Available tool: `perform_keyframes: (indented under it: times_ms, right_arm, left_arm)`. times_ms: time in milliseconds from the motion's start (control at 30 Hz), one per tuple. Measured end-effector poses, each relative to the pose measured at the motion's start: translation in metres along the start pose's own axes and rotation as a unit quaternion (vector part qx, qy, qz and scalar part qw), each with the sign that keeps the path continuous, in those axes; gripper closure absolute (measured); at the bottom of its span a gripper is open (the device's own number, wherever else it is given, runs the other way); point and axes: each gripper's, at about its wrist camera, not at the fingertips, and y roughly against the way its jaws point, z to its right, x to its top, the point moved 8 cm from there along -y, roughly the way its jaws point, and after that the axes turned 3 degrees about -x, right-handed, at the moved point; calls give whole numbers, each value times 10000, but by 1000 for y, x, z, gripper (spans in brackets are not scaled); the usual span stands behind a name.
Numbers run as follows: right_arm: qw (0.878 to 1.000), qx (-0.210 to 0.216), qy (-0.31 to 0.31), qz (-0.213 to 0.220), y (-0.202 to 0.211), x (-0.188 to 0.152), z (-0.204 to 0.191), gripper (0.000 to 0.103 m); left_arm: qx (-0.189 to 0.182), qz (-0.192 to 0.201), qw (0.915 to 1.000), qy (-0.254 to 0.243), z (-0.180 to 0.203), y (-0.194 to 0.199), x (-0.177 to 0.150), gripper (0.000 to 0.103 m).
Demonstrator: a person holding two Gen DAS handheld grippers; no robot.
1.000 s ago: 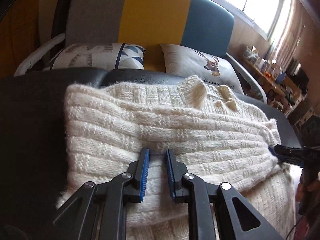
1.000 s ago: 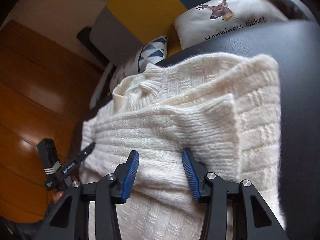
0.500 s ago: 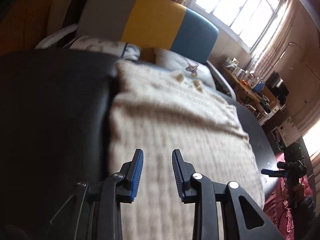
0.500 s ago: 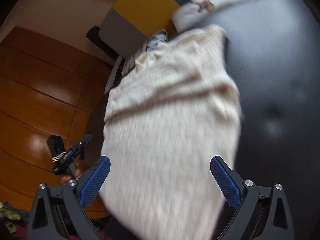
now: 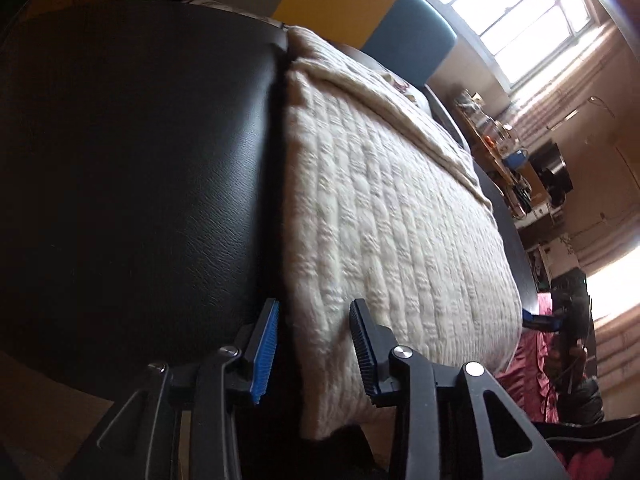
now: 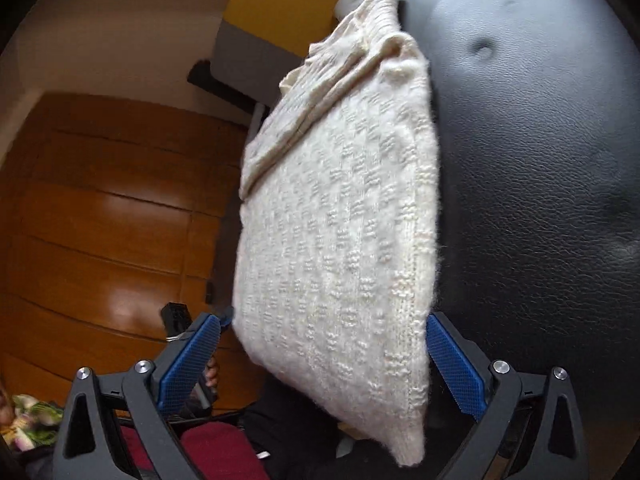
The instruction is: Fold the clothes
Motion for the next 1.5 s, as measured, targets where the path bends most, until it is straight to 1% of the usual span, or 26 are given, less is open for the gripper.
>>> perform_keyframes:
  times_ms: [67,133,267,333,400,433,467,500,533,567,600,633,700,733,767,800,867,933,1000,1067,1167,1233,1300,1400,1433,1500]
  right_arm:
    - [9997,-176,167,18,-3,-2,-3,0]
    - [9991,-283,318,68,-6,-5,-4,0]
    - [9960,-542,689,196,-8,-13,-7,0]
    - [9922,-834,913,144,-12,-15,-10,0]
    - [9855,-1204,1194,13,-23,-16,-13,0]
    - [9816,-1405,1292,-30,-27,-16,-14,1]
    - [9772,-1630,1360,-50,-28,-16,-15,8]
    - [9710,-1882,1470,-60,-28,-16,-14,22]
    - [9640,-2147,1571,-32,-26,-16,-11,33]
    - [9585,-2367,1587,24,-22,-15,-6,57]
    - [9581,-2444,1494,81,-17,-14,1,86]
    - [9615,-2398,1340,128,-11,-13,8,91]
    - [9633,-2370,1245,218,-5,-13,15,92]
    - [9633,-2367,1237,262,-3,-14,17,91]
    - [9657,-2294,1185,274,-2,-14,18,91]
    - [9706,-2136,1082,251,-2,-16,17,92]
    - [9782,-1838,945,188,-3,-20,13,92]
    - [9840,-1574,818,138,-4,-26,10,92]
    - [9885,-1339,678,175,-6,-30,4,92]
    - [9925,-1074,520,259,-1,-35,1,92]
    - [9962,-662,426,379,9,-40,-12,92]
    - [9965,-550,478,411,14,-37,-24,92]
    - [9962,-507,539,456,16,-28,-34,92]
    - [9954,-468,593,583,16,-3,-44,92]
    - [9951,-430,615,643,15,10,-49,92]
    - [9943,-354,660,764,12,36,-59,92]
  left_arm:
    - [55,50,9999,-123,3,0,-1,66]
    - [52,64,9999,-133,2,0,-2,66]
    - [61,114,9999,57,2,3,-7,66]
    - [259,144,9995,-60,5,4,-9,70]
    - [450,172,9987,-171,9,4,-11,82]
    - [511,176,9984,-186,10,5,-11,86]
    - [580,176,9979,-210,12,5,-11,93]
    - [696,156,9970,-288,14,4,-11,93]
    - [809,135,9960,-364,17,3,-11,93]
    - [904,106,9949,-426,18,2,-11,93]
    - [987,78,9939,-480,20,2,-10,93]
    - [1012,59,9936,-490,20,2,-10,93]
    - [1048,18,9932,-501,21,2,-10,95]
    - [974,-20,9942,-453,21,3,-11,95]
    - [794,-83,9961,-371,22,4,-12,96]
    - [632,-143,9974,-302,23,6,-14,96]
    - [500,-218,9981,-304,22,11,-19,96]
    - [267,-278,9989,-255,22,19,-25,96]
    - [19,-334,9992,-209,22,27,-31,96]
    - [-412,-327,9984,-206,29,39,-34,96]
    - [-996,-313,9942,-247,41,58,-34,96]
    - [-1221,-232,9918,-305,50,68,-25,96]
    - [-1518,-36,9881,-247,57,74,-5,96]
    - [-1909,294,9811,-139,64,81,31,96]
    - [-1969,396,9795,-149,68,81,43,96]
    - [-2126,657,9747,-184,74,82,78,96]
